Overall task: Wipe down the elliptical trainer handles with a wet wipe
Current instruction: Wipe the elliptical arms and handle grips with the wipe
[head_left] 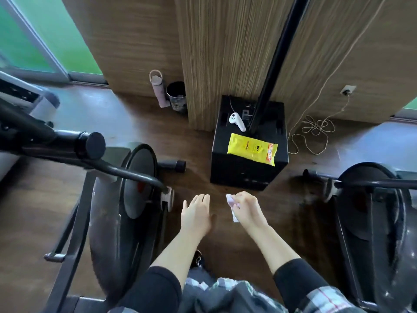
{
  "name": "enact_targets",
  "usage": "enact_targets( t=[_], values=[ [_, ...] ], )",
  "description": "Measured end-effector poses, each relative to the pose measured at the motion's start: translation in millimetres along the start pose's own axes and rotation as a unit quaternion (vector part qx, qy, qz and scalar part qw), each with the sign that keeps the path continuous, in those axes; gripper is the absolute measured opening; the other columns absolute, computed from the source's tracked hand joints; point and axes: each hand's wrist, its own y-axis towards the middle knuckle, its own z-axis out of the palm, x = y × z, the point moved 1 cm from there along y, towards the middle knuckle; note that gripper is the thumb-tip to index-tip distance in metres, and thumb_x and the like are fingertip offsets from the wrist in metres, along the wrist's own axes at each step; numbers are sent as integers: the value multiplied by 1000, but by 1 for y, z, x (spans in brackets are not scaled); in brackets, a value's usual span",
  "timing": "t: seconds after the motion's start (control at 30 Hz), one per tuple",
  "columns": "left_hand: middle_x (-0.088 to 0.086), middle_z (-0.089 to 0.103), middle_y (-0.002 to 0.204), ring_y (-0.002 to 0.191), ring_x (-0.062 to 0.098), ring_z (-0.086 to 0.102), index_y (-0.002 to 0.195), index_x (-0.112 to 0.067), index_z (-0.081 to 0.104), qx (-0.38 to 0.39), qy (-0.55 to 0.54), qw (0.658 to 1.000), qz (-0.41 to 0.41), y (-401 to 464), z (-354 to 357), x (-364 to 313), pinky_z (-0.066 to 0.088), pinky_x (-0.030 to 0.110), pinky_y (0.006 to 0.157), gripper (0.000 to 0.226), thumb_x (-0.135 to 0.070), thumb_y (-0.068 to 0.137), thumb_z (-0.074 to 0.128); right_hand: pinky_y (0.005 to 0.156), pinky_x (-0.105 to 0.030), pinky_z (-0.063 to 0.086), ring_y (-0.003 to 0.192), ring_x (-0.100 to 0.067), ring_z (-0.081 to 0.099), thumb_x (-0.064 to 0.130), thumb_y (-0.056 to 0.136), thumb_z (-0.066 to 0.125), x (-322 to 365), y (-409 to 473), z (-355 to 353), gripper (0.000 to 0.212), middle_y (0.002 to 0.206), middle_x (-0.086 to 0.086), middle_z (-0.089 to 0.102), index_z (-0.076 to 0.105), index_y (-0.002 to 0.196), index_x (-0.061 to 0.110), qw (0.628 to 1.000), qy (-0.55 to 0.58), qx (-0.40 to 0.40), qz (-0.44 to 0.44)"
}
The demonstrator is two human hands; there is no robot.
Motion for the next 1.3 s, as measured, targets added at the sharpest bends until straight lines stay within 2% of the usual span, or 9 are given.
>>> enact_targets(
  t=[0.1,0.2,0.27,0.37,0.47,0.6,0.73,1.03,1.3],
  values=[
    [-5,33,153,142,13,31,149,-19,27,15,18,1000,-6,39,-16,3,17,40,118,59,-31,96,50,59,-25,43,67,-14,52,6,87,44,4,39,-12,20,80,2,53,62,94,0,1000,0,-9,24],
    [-4,39,148,136,16,40,145,-18,33,30,-8,999,-33,77,-30,-2,25,38,115,54,-32,96,50,71,-38,53,86,-31,64,1,84,44,13,74,-24,20,87,-15,62,60,97,-4,999,-27,-28,8],
    [-3,45,142,129,21,48,141,-19,38,43,-31,997,-56,100,-40,-10,35,37,106,49,-34,95,48,64,-44,50,86,-41,59,-5,78,42,21,102,-33,16,90,-28,59,53,89,-10,998,-60,-19,-24],
    [-1,48,137,127,24,50,136,-19,42,55,-77,990,-100,144,-54,-21,41,37,100,46,-33,93,45,53,-32,31,83,-47,52,-8,71,40,36,155,-48,8,89,-34,53,44,77,-9,994,-84,0,-74],
    [-2,47,138,129,21,48,139,-21,40,32,-119,981,-152,188,-70,-28,42,36,99,47,-35,94,45,60,-42,41,78,-43,55,-11,69,43,53,216,-62,4,83,-30,55,46,70,-10,978,-140,37,-151],
    [-2,46,139,128,19,48,140,-21,38,-2,-154,967,-204,228,-96,-26,45,35,97,51,-36,93,48,52,-37,28,65,-41,50,-12,69,48,85,280,-69,11,67,-23,45,42,62,-6,963,-173,47,-200],
    [-2,47,137,126,19,49,137,-18,41,-25,-175,952,-248,257,-118,-11,45,34,94,47,-34,94,45,53,-38,33,58,-33,48,-9,70,53,116,323,-56,15,62,-19,46,45,60,-1,938,-221,87,-252],
    [0,47,138,127,21,48,139,-19,40,-16,-177,942,-286,321,-159,75,45,36,97,49,-30,91,43,58,-22,30,75,-29,60,7,85,52,185,406,26,17,80,-16,59,59,74,-5,939,-200,158,-232],
    [4,48,137,129,23,46,136,-16,42,-14,-169,940,-298,376,-214,161,43,36,99,46,-27,91,44,62,-33,39,72,-32,58,-2,83,52,276,456,61,14,74,-18,56,59,72,-7,940,-194,140,-242]
  ],
)
